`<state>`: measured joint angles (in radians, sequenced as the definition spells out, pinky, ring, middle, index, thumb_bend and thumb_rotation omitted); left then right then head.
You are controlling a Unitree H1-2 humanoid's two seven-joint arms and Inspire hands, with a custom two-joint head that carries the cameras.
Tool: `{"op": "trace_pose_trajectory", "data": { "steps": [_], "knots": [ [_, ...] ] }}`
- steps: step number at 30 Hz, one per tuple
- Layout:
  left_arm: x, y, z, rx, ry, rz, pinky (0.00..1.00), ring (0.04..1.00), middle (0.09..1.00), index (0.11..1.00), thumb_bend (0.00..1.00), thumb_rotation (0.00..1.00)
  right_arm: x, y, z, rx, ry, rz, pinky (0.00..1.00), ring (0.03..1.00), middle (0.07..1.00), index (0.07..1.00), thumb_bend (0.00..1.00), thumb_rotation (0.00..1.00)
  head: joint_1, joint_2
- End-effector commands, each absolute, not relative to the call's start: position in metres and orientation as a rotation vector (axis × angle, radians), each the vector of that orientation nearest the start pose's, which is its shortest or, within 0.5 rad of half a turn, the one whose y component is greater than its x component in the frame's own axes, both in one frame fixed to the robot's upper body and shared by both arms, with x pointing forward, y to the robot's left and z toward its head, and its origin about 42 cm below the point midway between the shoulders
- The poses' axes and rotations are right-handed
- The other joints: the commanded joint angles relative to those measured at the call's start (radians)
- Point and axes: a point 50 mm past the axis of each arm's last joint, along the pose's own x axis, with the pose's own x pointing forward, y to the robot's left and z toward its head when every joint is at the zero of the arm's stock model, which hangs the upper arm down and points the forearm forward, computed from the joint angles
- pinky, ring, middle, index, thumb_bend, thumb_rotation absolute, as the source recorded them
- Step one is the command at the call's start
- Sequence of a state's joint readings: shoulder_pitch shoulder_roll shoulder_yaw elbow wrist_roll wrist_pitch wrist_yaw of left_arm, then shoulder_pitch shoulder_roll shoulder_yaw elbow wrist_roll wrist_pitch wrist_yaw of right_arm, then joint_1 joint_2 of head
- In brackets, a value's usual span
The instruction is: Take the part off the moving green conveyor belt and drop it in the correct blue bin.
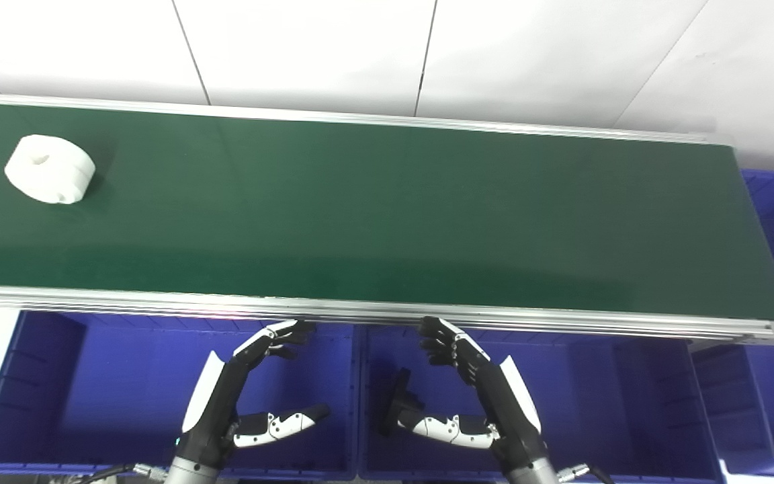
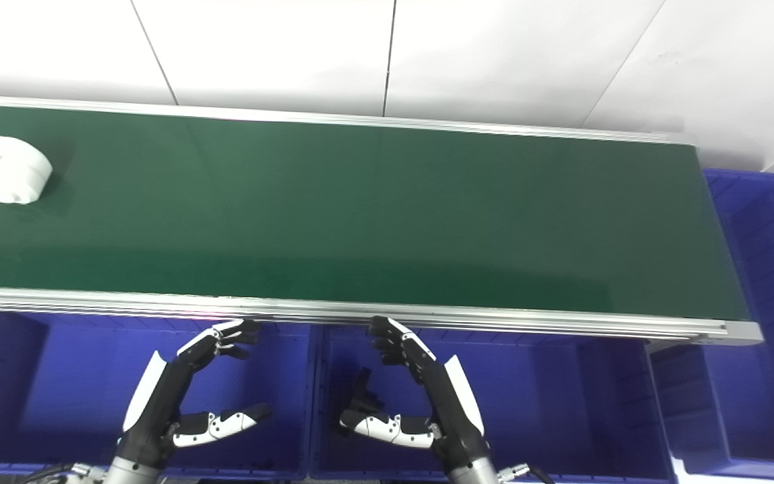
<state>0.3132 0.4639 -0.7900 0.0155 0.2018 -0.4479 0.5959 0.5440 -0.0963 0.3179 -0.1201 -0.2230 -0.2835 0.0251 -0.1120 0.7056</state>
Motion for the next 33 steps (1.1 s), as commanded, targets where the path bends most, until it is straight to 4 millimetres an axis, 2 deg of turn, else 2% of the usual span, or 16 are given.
{"op": "trace_pose_trajectory", "data": {
  "steps": [1,23,26,30,31,32,33],
  "knots": [
    [0.091,0.207,0.037,0.284,-0.119,-0.298,0.61,0.711,0.789,0.741,0.70,0.26,0.085,-0.168,0.055,-0.168,0.059,0.296,0.75,0.803,0.836,0.853,0.69,0.17,0.001,0.002],
    [0.092,0.205,0.035,0.292,-0.129,-0.303,0.61,0.710,0.789,0.745,0.68,0.26,0.085,-0.170,0.054,-0.178,0.067,0.293,0.75,0.804,0.836,0.851,0.70,0.19,0.002,-0.002],
    [0.092,0.204,0.034,0.293,-0.127,-0.303,0.61,0.712,0.789,0.745,0.68,0.26,0.085,-0.170,0.052,-0.173,0.067,0.293,0.75,0.804,0.835,0.850,0.70,0.18,0.016,-0.019],
    [0.091,0.201,0.029,0.303,-0.124,-0.303,0.62,0.716,0.785,0.742,0.68,0.25,0.085,-0.174,0.045,-0.169,0.069,0.294,0.75,0.800,0.831,0.851,0.69,0.18,0.103,-0.087],
    [0.091,0.200,0.027,0.307,-0.125,-0.303,0.63,0.719,0.782,0.740,0.68,0.25,0.085,-0.175,0.043,-0.166,0.071,0.294,0.74,0.799,0.828,0.851,0.69,0.18,0.112,-0.093],
    [0.091,0.199,0.025,0.310,-0.124,-0.303,0.63,0.721,0.779,0.736,0.68,0.25,0.084,-0.177,0.042,-0.164,0.073,0.295,0.75,0.803,0.830,0.852,0.69,0.18,0.155,-0.121],
    [0.091,0.198,0.024,0.312,-0.124,-0.303,0.63,0.721,0.777,0.733,0.69,0.25,0.084,-0.178,0.040,-0.162,0.075,0.296,0.75,0.806,0.830,0.853,0.69,0.18,0.163,-0.126]
  ]
}}
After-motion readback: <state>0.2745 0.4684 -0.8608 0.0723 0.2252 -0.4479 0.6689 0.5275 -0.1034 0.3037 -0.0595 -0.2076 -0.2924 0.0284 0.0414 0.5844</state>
